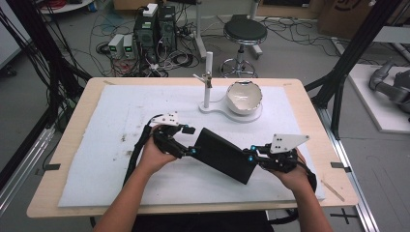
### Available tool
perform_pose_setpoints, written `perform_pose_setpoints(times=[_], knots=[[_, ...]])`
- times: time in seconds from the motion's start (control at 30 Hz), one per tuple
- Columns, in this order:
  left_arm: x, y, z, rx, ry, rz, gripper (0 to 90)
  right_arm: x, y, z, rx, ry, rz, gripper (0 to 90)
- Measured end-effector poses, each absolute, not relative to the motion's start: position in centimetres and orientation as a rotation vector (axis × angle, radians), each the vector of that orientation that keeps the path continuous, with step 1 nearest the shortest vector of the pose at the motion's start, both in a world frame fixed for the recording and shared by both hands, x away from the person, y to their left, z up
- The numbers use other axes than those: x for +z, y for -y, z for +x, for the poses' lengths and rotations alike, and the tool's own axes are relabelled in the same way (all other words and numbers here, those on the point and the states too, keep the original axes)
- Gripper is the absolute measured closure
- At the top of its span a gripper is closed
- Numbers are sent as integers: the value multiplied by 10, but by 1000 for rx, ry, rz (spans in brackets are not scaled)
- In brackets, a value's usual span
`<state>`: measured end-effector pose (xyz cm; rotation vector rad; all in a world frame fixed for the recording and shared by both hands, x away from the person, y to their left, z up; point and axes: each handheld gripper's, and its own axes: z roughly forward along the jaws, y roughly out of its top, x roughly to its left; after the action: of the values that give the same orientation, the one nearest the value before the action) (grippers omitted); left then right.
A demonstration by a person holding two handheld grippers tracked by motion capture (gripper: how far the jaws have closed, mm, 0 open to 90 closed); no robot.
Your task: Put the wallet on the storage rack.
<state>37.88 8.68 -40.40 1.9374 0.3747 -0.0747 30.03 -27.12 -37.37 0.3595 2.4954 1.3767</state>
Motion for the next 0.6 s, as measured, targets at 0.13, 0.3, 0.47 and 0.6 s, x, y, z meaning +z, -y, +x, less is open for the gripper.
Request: perform_pose_setpoints(times=[0.13,0.3,0.47,0.6], knots=[[-408,-79,382,-144,-348,1940,228,-374,268,300,1382,-2506,333,858],[-406,-83,382,-243,-277,1919,684,-378,271,305,1384,-2509,371,855],[-399,-84,377,-214,-254,1924,759,-381,275,308,1440,-2464,447,831],[-390,-83,373,-168,-251,1943,761,-383,280,311,1457,-2409,548,674]])
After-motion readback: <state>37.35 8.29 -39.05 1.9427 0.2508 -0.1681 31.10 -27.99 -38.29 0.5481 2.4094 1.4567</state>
